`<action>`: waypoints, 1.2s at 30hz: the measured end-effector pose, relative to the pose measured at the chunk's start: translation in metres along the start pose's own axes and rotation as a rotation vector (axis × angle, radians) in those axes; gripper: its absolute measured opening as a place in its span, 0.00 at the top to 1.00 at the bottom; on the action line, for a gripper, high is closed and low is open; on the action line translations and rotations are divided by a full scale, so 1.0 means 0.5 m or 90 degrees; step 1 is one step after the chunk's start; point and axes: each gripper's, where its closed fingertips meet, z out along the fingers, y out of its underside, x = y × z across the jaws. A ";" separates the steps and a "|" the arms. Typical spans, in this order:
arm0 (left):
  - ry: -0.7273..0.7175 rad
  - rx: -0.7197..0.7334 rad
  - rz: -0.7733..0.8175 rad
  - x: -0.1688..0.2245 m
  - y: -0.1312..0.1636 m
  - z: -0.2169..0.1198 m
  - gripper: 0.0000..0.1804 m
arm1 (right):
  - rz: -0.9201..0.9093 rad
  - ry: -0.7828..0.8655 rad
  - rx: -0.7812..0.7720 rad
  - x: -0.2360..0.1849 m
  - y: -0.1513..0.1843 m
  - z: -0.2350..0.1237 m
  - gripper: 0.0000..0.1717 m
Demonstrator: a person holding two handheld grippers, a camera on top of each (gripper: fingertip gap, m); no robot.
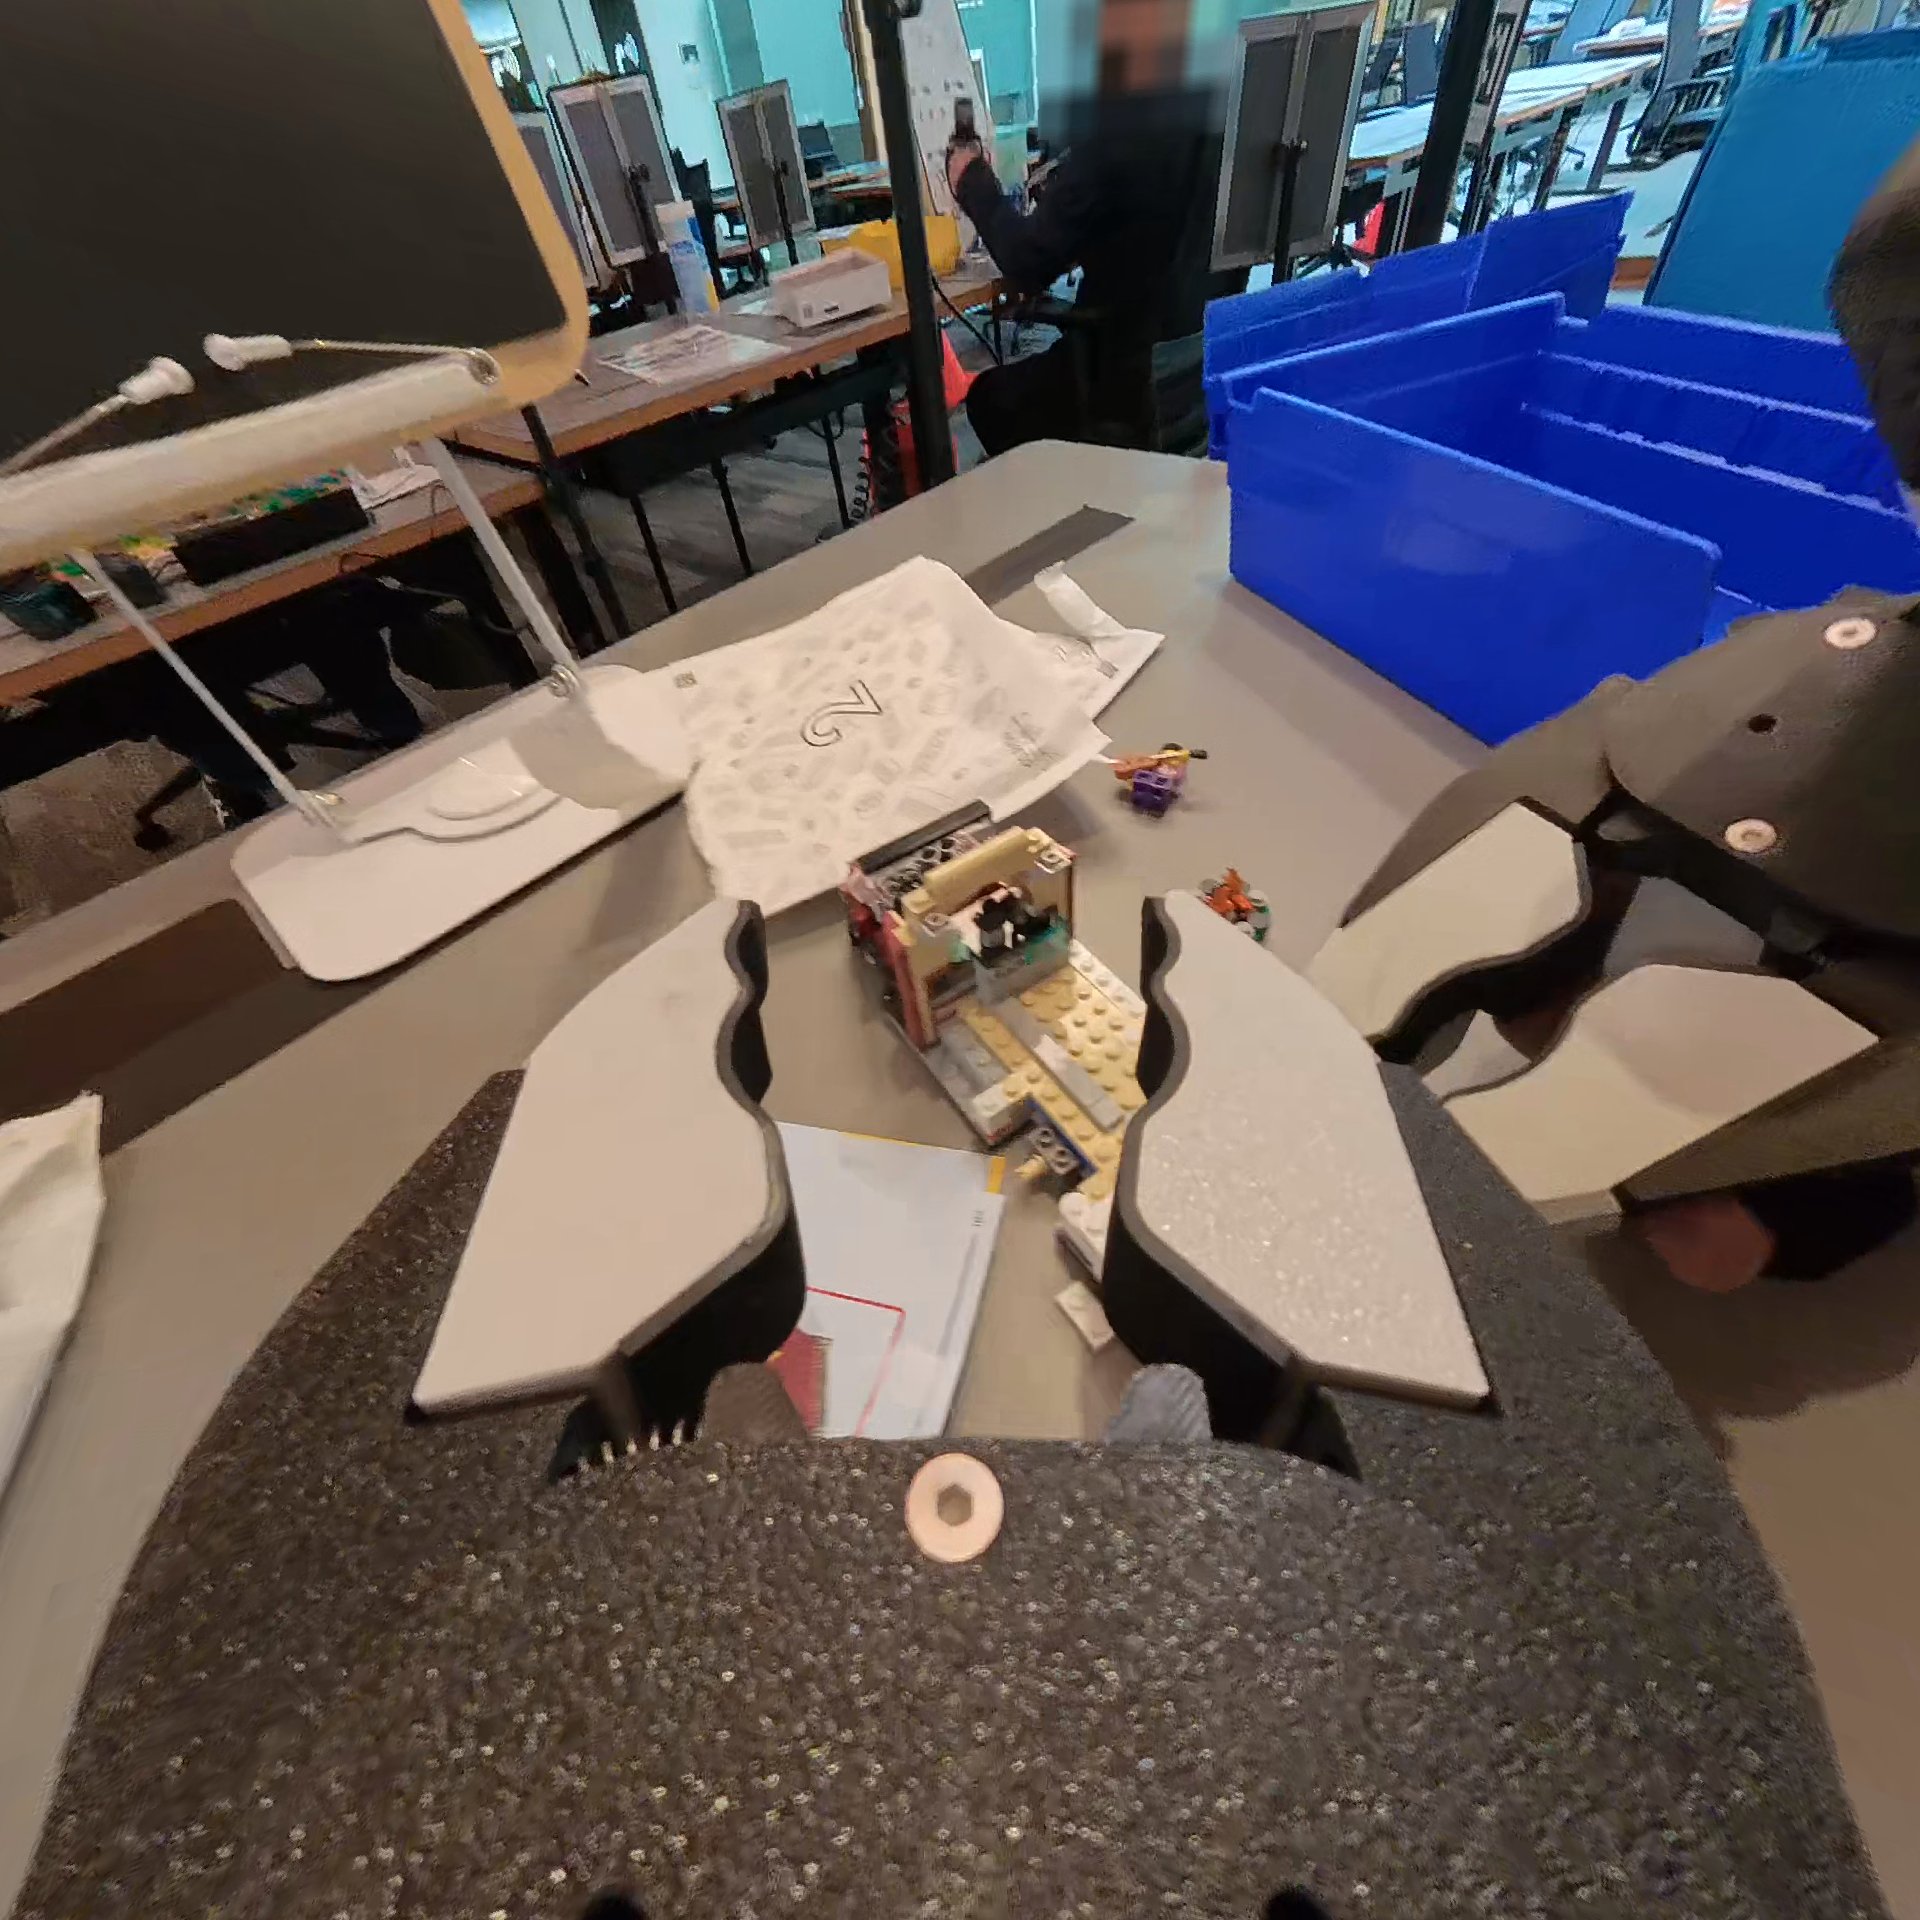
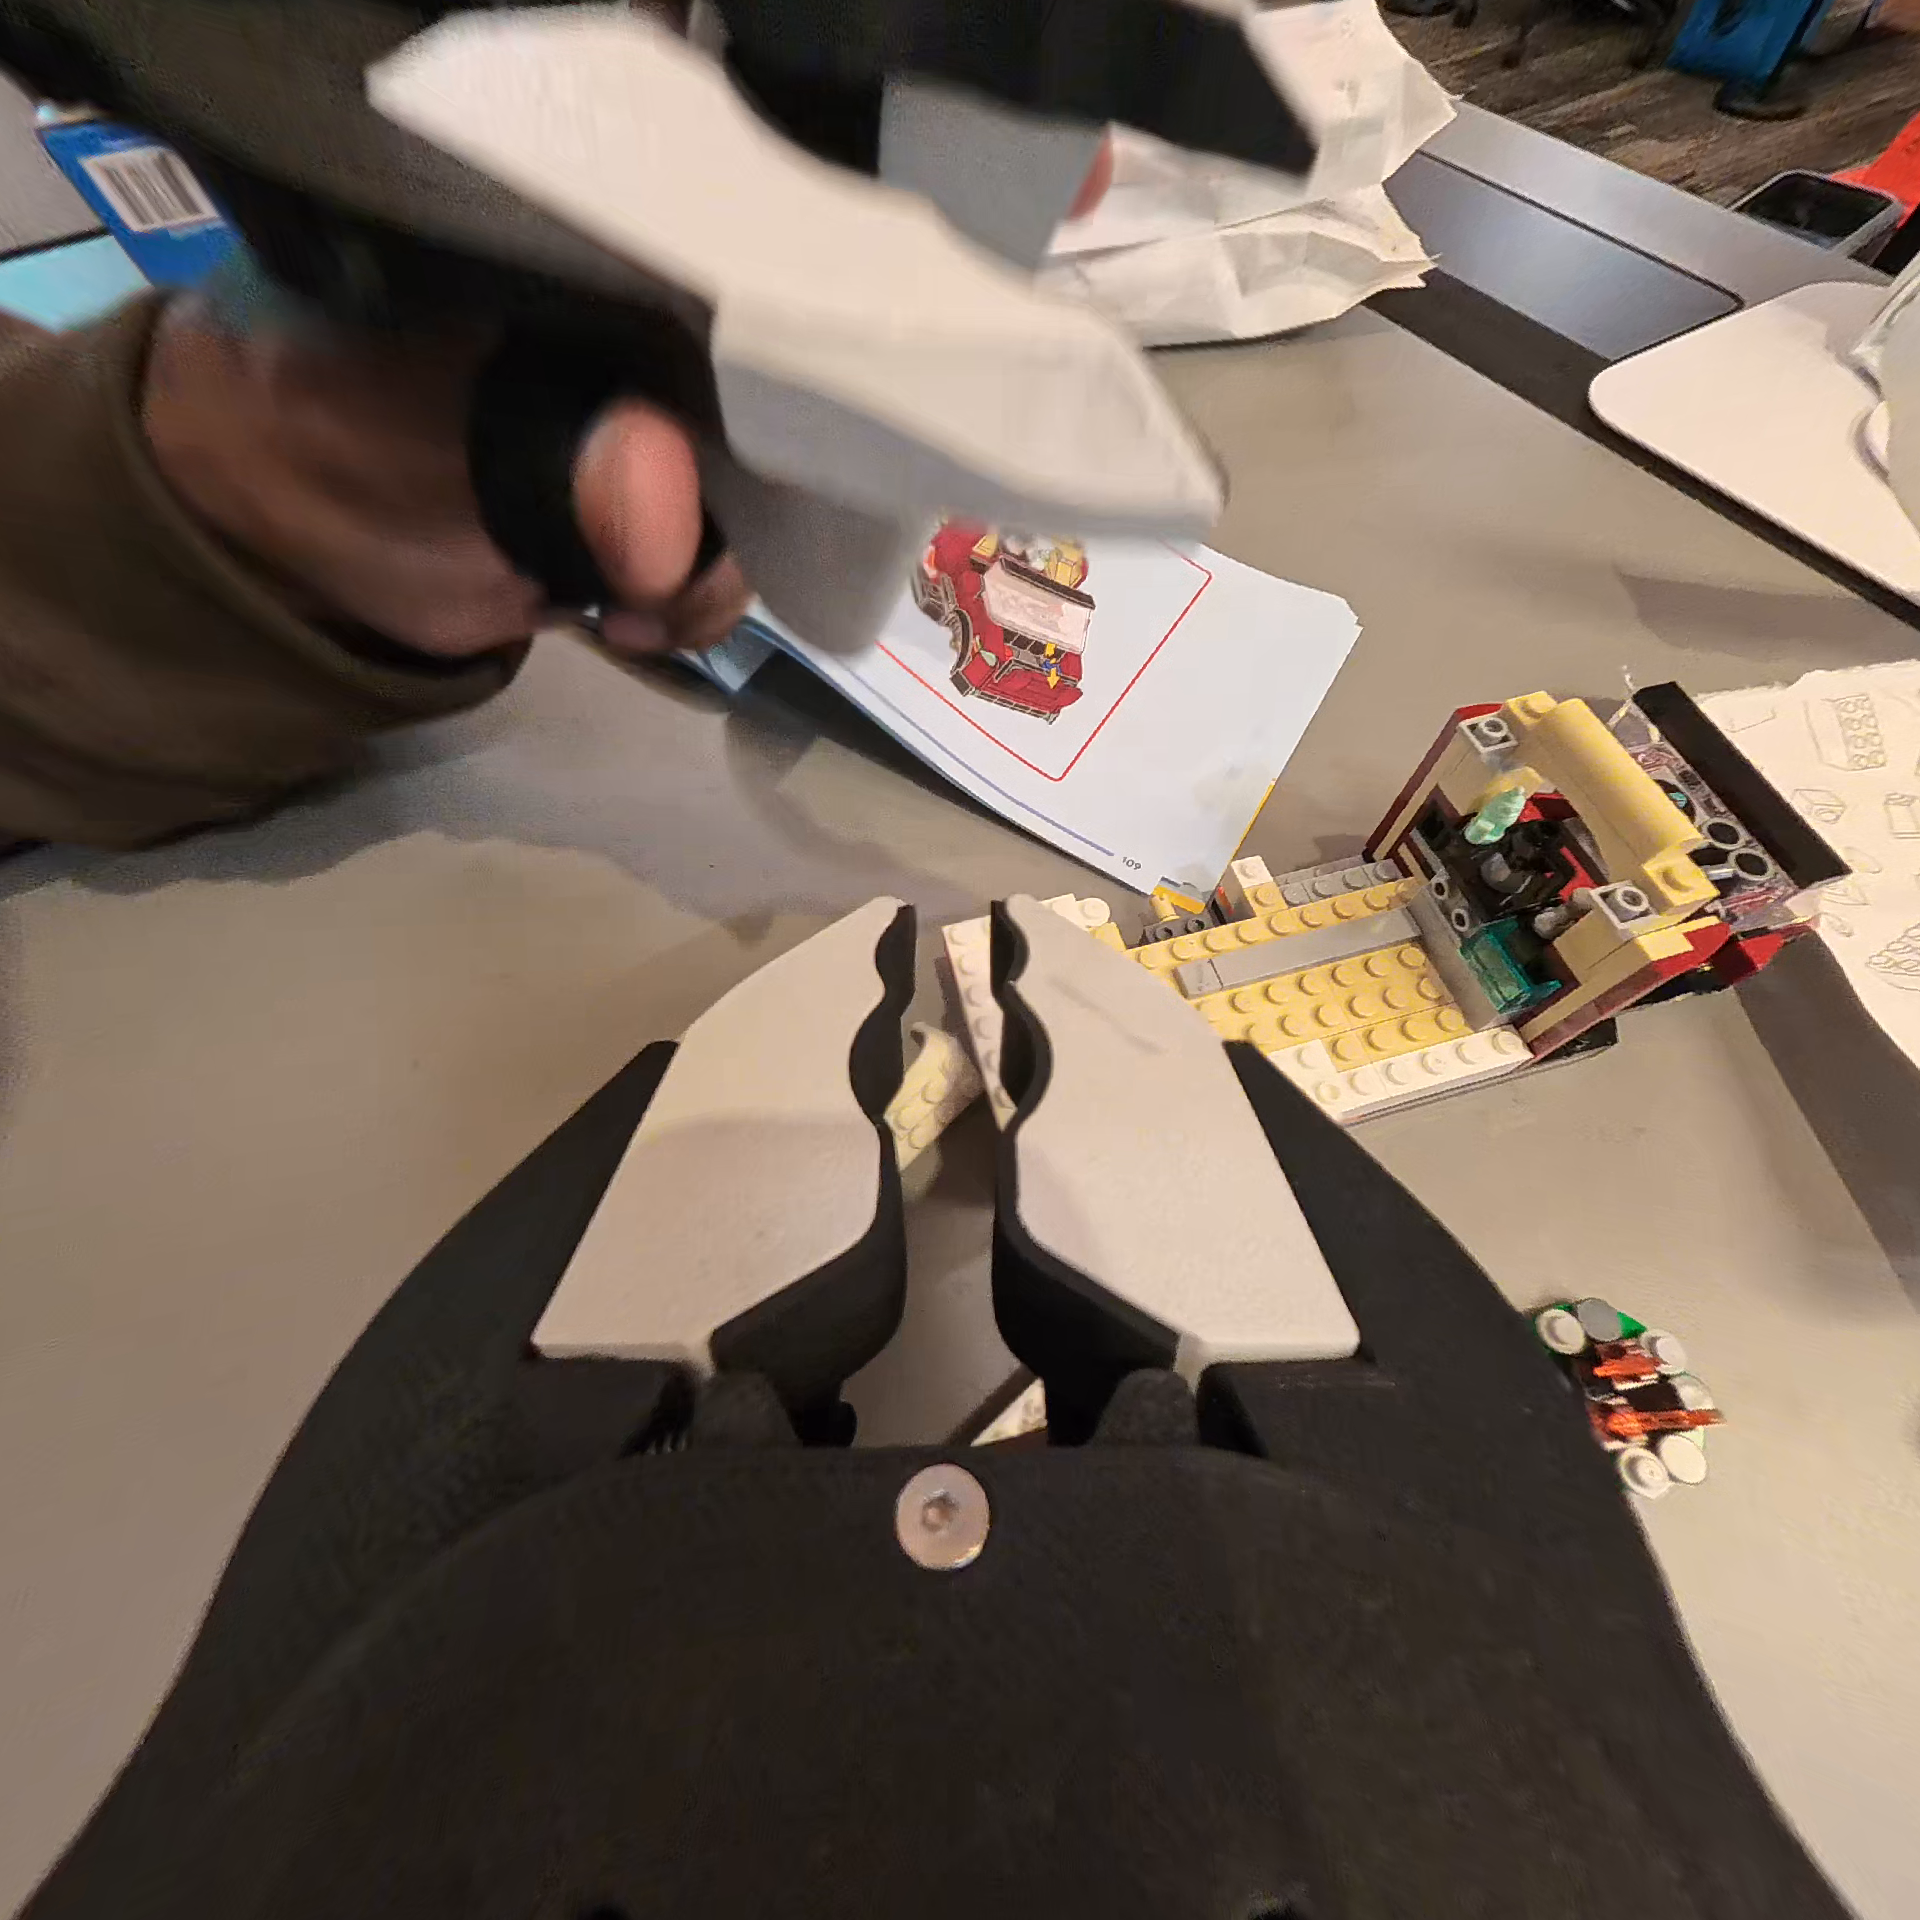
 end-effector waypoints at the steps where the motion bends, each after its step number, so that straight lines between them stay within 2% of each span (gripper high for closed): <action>1: -0.002 -0.001 0.003 0.012 0.007 0.002 0.62 | -0.002 0.003 -0.001 0.002 0.000 -0.001 0.92; 5: -0.004 -0.041 0.022 0.023 0.038 -0.003 0.62 | -0.009 0.006 -0.008 0.003 0.006 0.004 0.92; 11: 0.060 -0.097 -0.094 0.034 0.089 -0.002 0.62 | -0.003 0.005 -0.015 0.005 0.013 0.011 0.92; 23: 0.106 -0.117 -0.100 0.079 0.102 0.007 0.63 | 0.009 0.018 -0.014 0.014 0.018 0.010 0.91; 36: 0.099 -0.117 -0.078 0.083 0.101 0.004 0.64 | 0.007 0.019 -0.016 0.013 0.021 0.010 0.91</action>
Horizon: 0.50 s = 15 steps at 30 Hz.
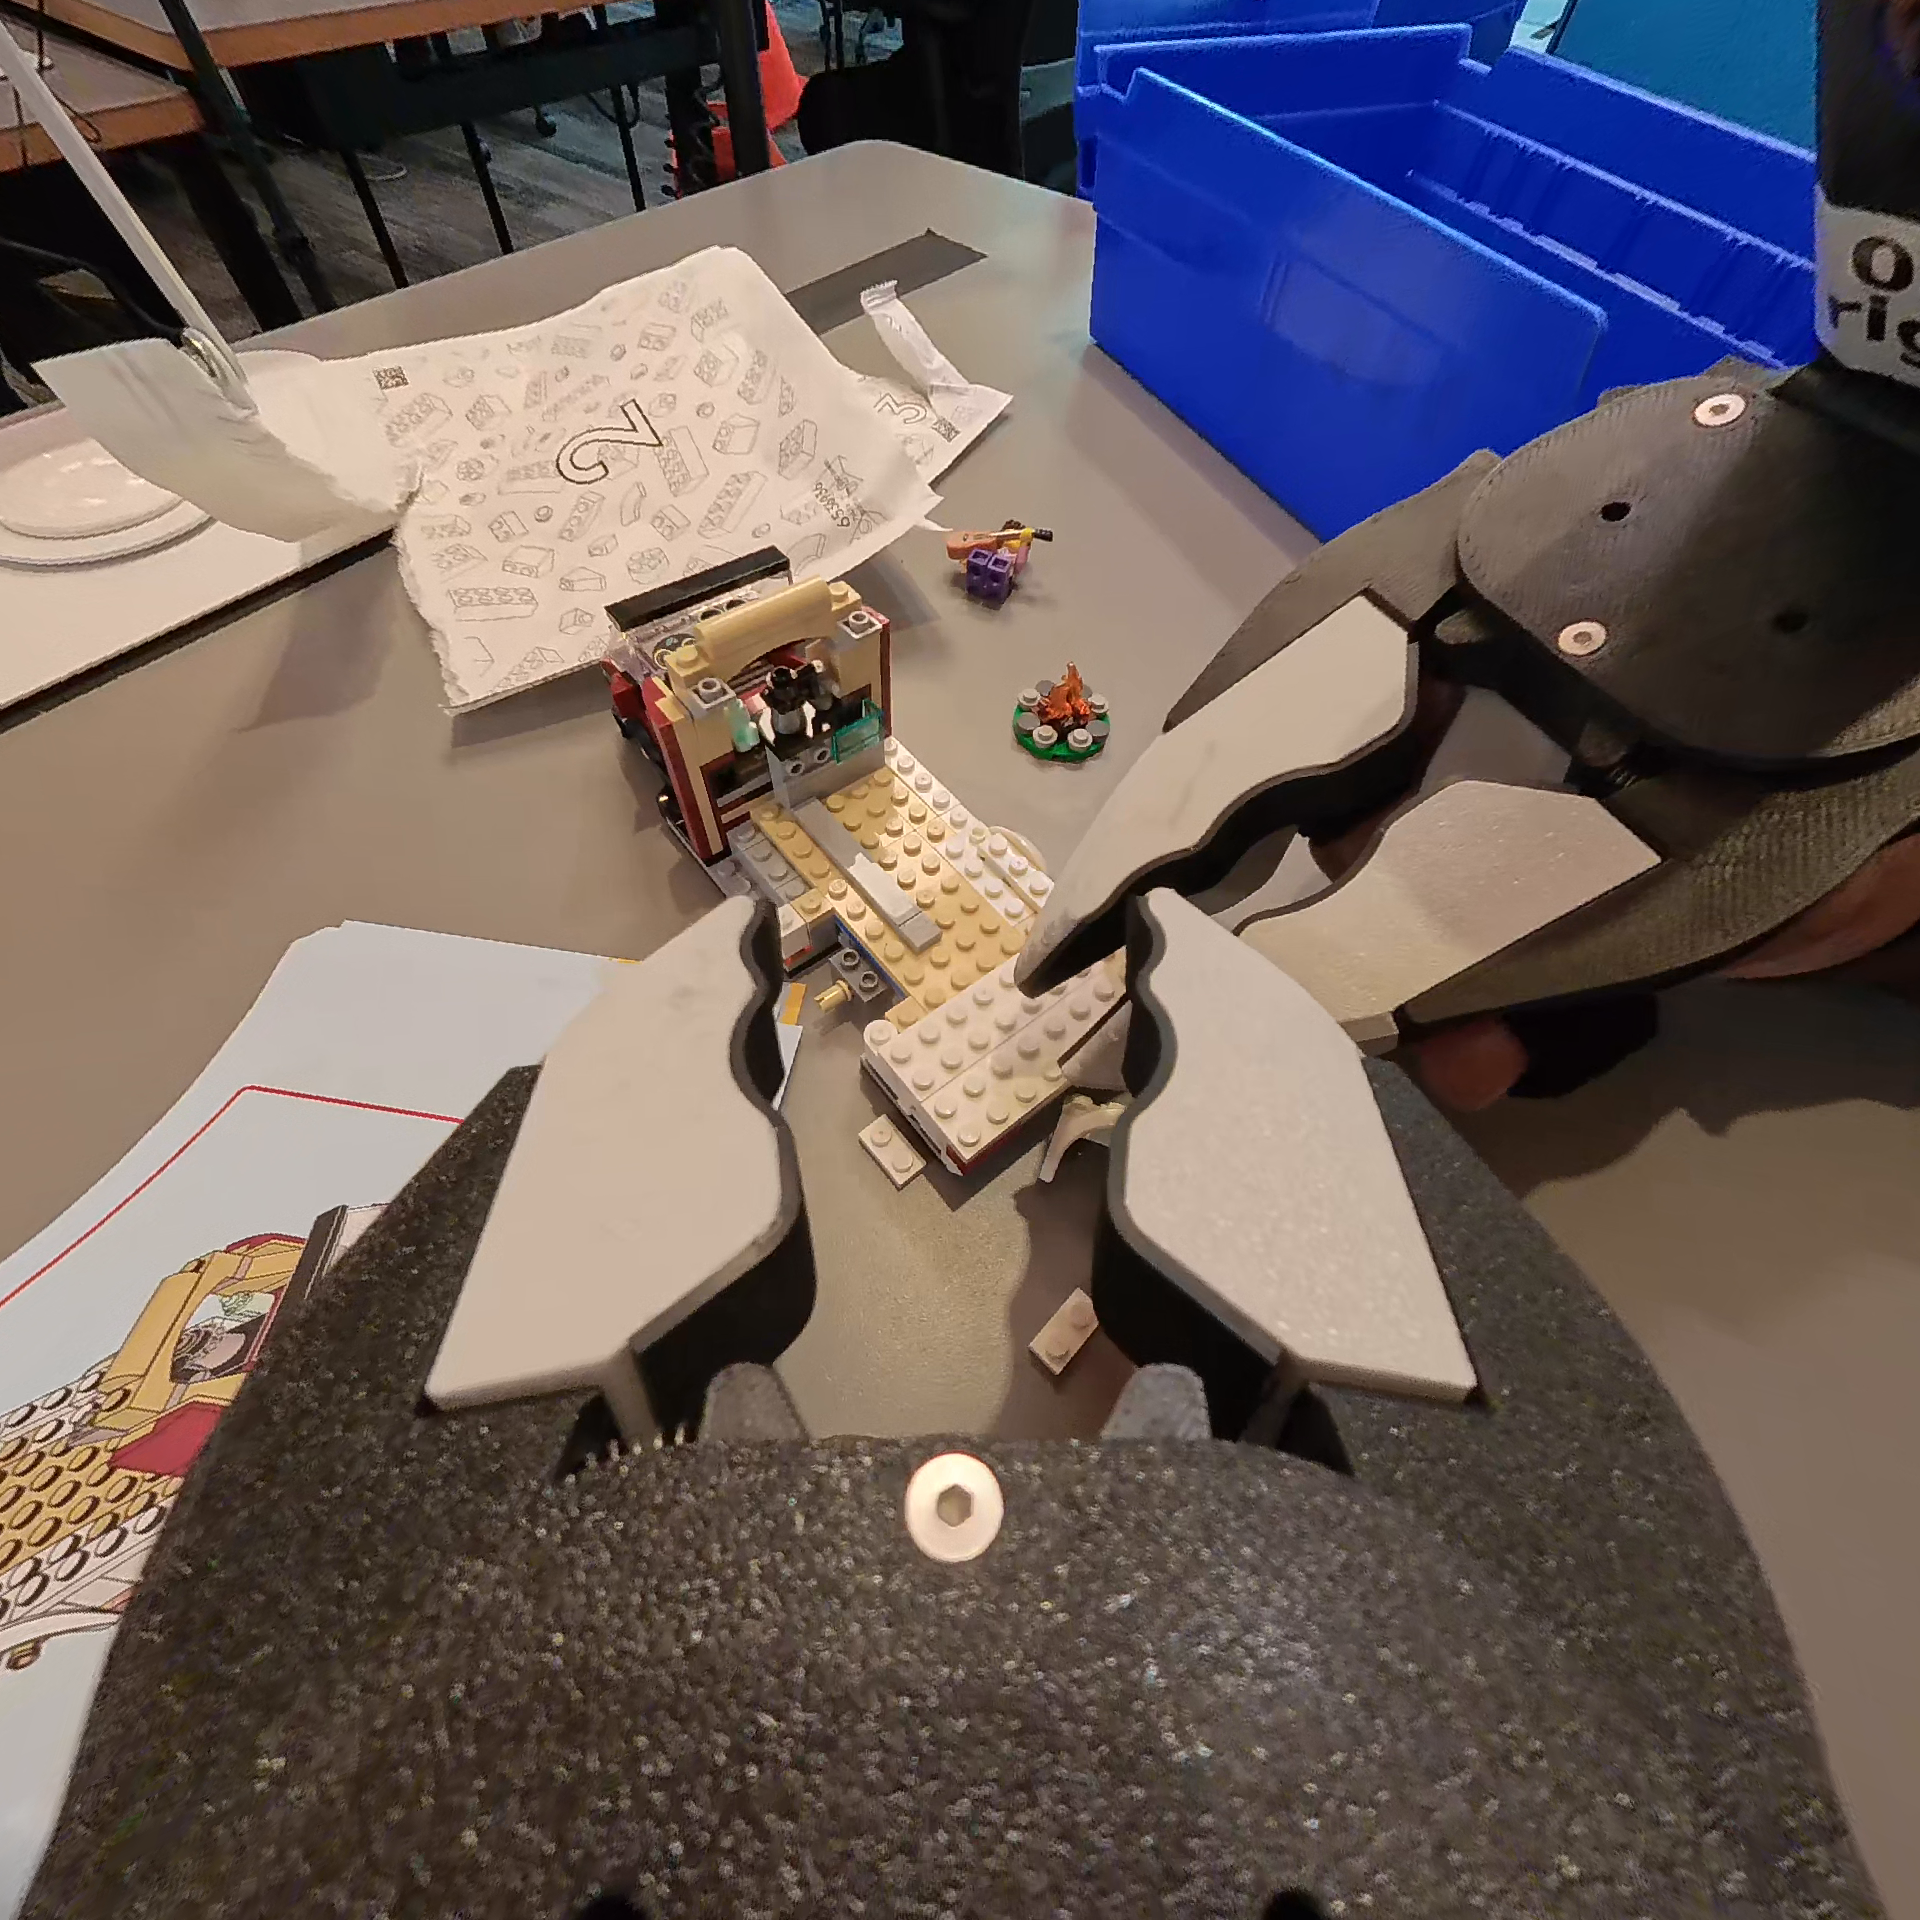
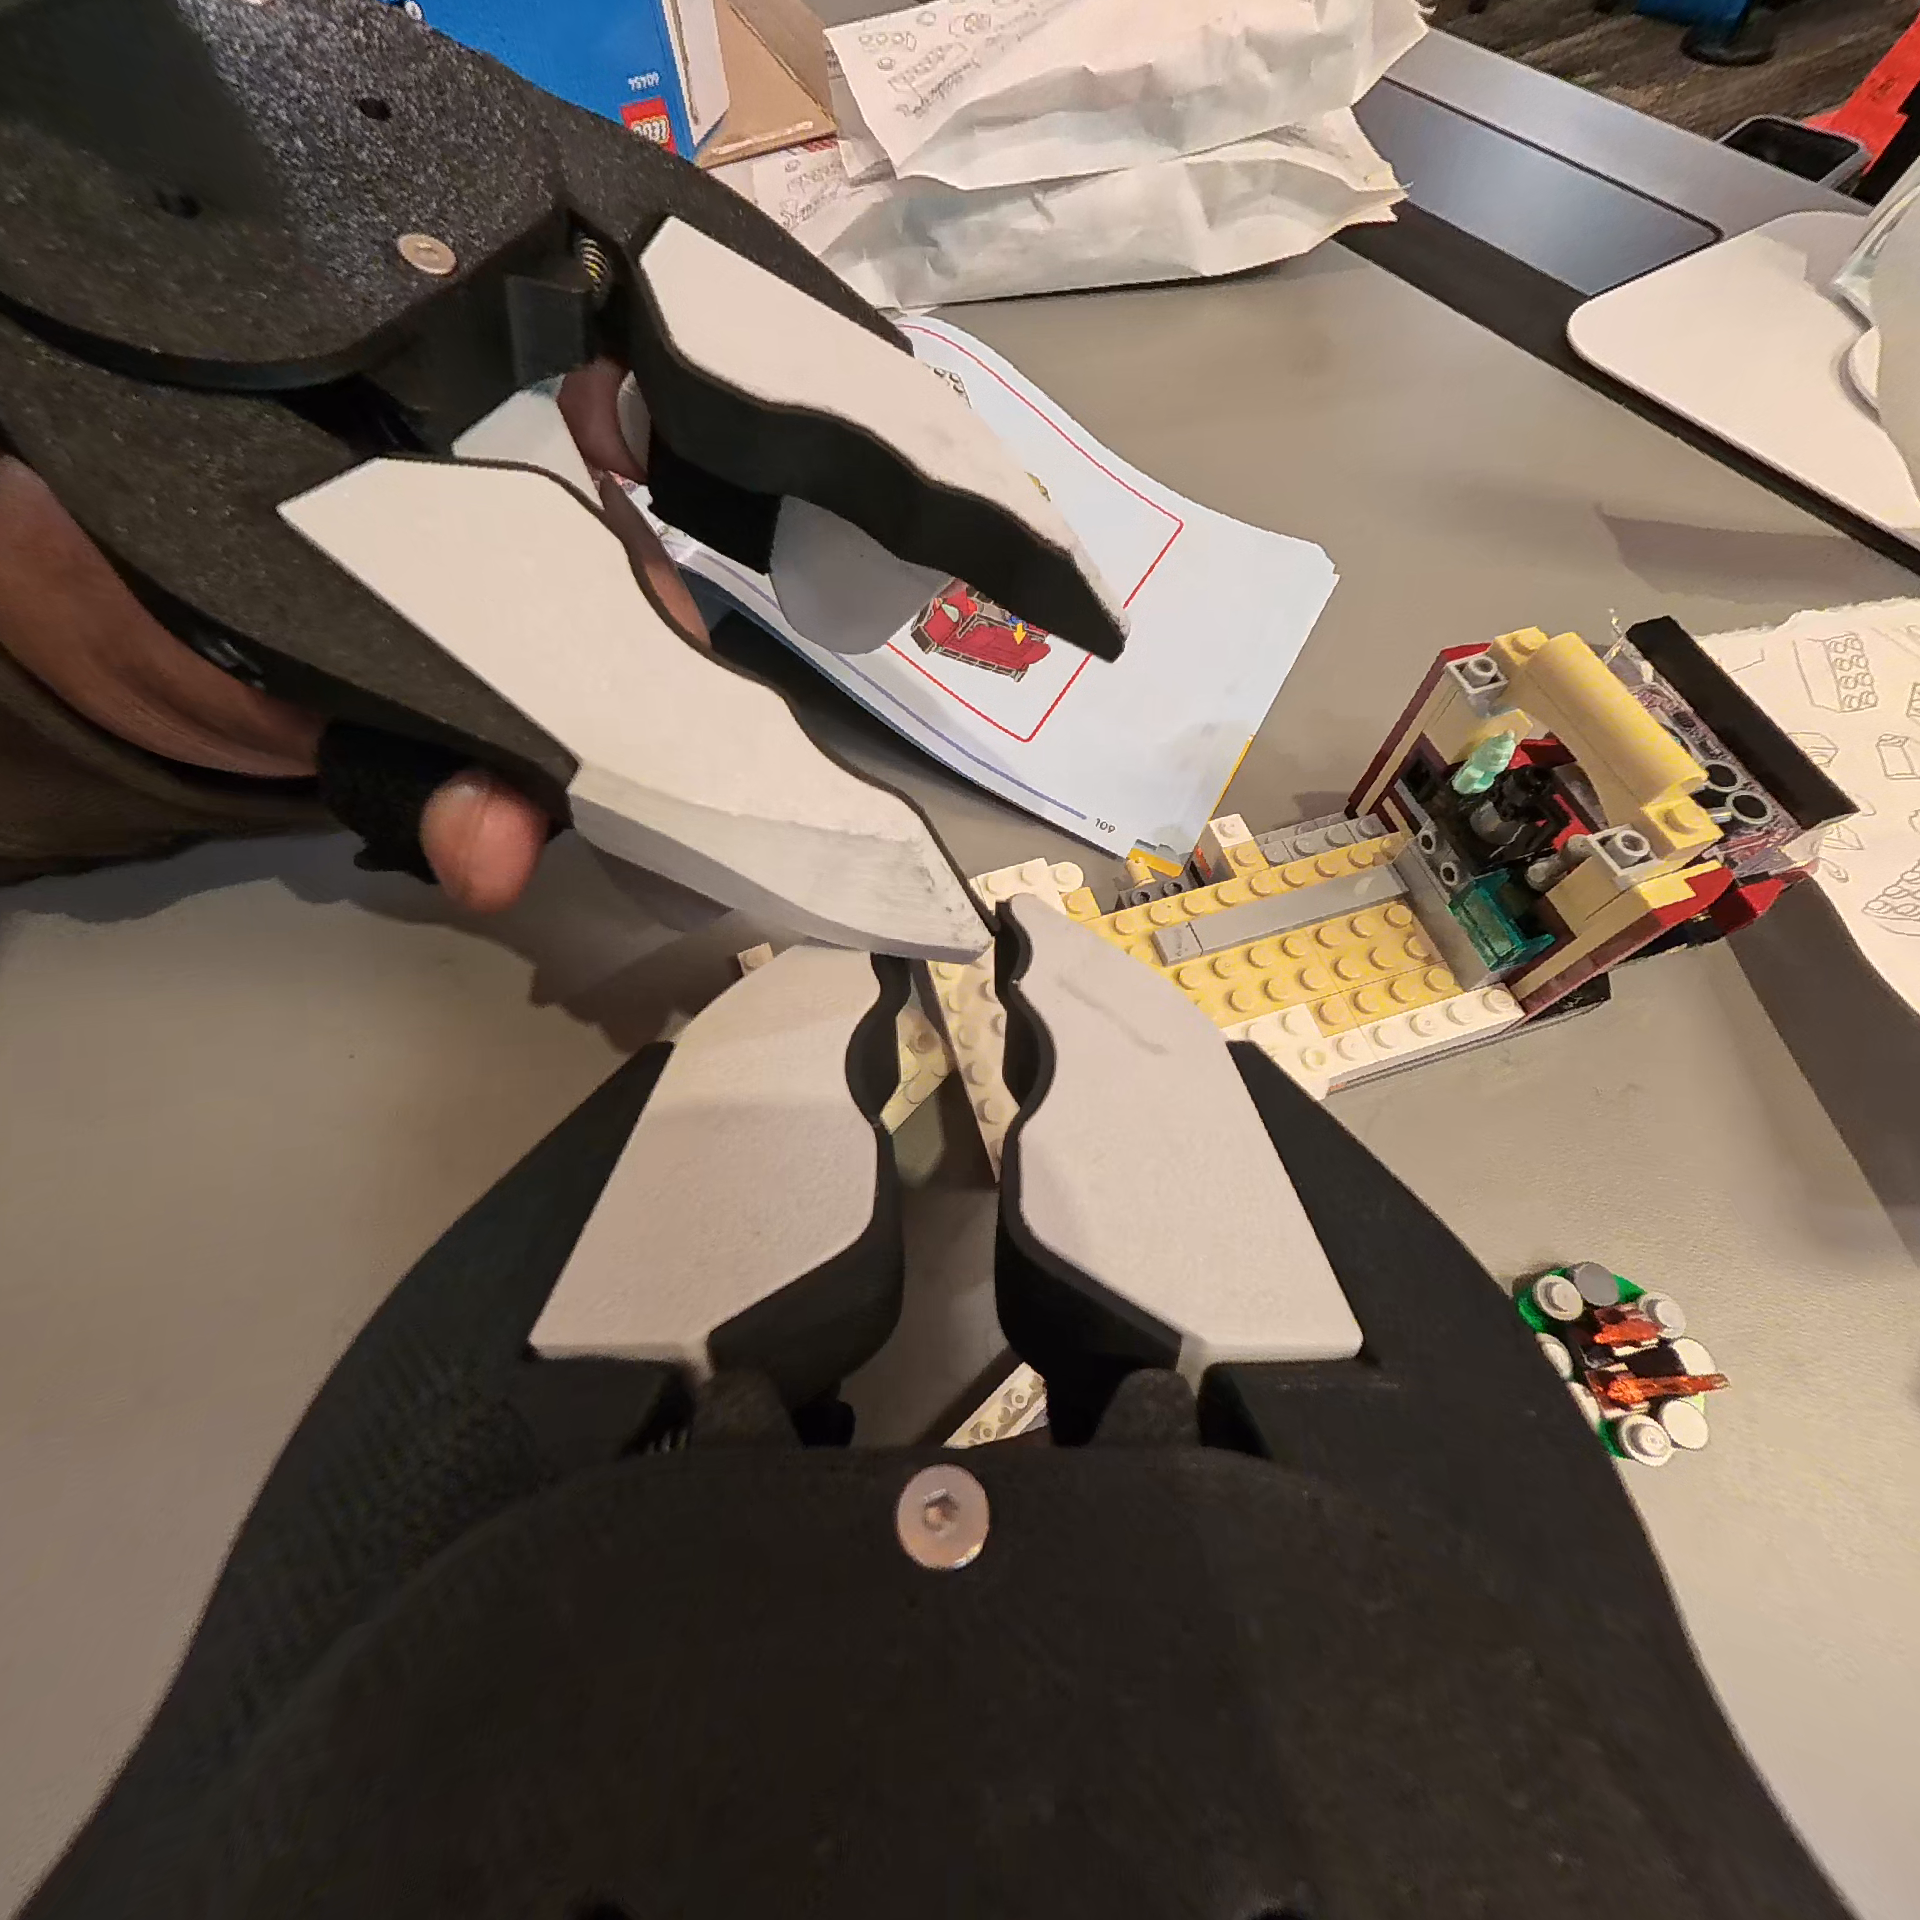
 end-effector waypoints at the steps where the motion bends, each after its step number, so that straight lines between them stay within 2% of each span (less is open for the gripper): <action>1: 0.000 -0.001 -0.001 0.000 0.001 0.000 0.64 | 0.000 0.000 0.000 0.000 0.001 0.000 0.91; 15: 0.003 -0.010 -0.008 0.001 0.008 0.006 0.66 | 0.000 0.001 -0.012 0.001 0.008 0.004 0.92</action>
